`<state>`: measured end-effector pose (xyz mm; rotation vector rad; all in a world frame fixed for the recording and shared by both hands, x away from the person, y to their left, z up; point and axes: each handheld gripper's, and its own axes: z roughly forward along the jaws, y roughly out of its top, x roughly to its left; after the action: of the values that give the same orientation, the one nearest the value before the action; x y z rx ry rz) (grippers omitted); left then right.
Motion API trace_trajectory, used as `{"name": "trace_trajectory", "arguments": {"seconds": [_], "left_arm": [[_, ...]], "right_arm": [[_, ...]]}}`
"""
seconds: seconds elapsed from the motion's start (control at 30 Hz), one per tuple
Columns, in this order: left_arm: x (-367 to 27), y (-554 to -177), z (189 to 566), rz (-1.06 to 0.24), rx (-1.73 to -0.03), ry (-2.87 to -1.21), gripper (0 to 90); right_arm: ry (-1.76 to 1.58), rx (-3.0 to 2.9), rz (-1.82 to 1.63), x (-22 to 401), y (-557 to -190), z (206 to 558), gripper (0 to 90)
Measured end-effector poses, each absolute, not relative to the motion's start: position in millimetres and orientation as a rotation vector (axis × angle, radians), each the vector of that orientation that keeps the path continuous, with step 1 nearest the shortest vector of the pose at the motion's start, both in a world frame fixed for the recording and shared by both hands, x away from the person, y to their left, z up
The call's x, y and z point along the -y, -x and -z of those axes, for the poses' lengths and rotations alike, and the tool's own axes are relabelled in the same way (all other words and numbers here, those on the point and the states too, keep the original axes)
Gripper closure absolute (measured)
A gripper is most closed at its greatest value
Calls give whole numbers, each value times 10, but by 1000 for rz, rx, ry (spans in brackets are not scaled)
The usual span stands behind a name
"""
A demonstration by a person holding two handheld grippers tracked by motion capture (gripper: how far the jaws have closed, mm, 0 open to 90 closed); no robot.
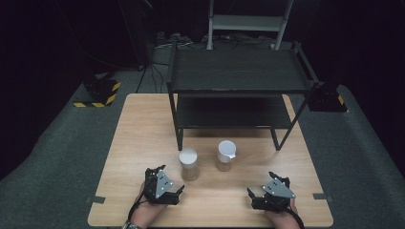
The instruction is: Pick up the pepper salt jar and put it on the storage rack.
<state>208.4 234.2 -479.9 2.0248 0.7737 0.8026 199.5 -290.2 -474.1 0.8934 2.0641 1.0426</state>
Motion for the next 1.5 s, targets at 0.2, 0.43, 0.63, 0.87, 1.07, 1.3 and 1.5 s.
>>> {"name": "trace_trajectory", "arguments": {"seconds": [0.2, 0.43, 0.63, 0.87, 1.07, 1.3, 1.5], "left_arm": [[-2300, -2082, 4798, -822, -765, -2039, 9], [-2304, -2103, 4792, -810, -775, -2036, 9], [-2284, -2096, 4793, -819, -757, -2050, 8], [-2325, -2100, 4798, -804, -761, -2032, 7], [-2333, -2082, 4807, -809, -754, -2027, 8], [-2388, -2079, 4821, -793, -778, -1994, 7], [-2438, -2046, 4794, -784, -775, -1963, 7]], "right_arm": [[-915, -2051, -1041, 2895, -1992, 4742, 0], [-901, -2064, -1040, 2900, -2001, 4738, 0], [-914, -2067, -1040, 2901, -2015, 4729, 0], [-918, -2077, -1020, 2875, -2031, 4713, 0], [-925, -2084, -1021, 2881, -2046, 4704, 0], [-923, -2084, -1026, 2888, -2045, 4706, 0], [-923, -2079, -1031, 2891, -2039, 4712, 0]]}}
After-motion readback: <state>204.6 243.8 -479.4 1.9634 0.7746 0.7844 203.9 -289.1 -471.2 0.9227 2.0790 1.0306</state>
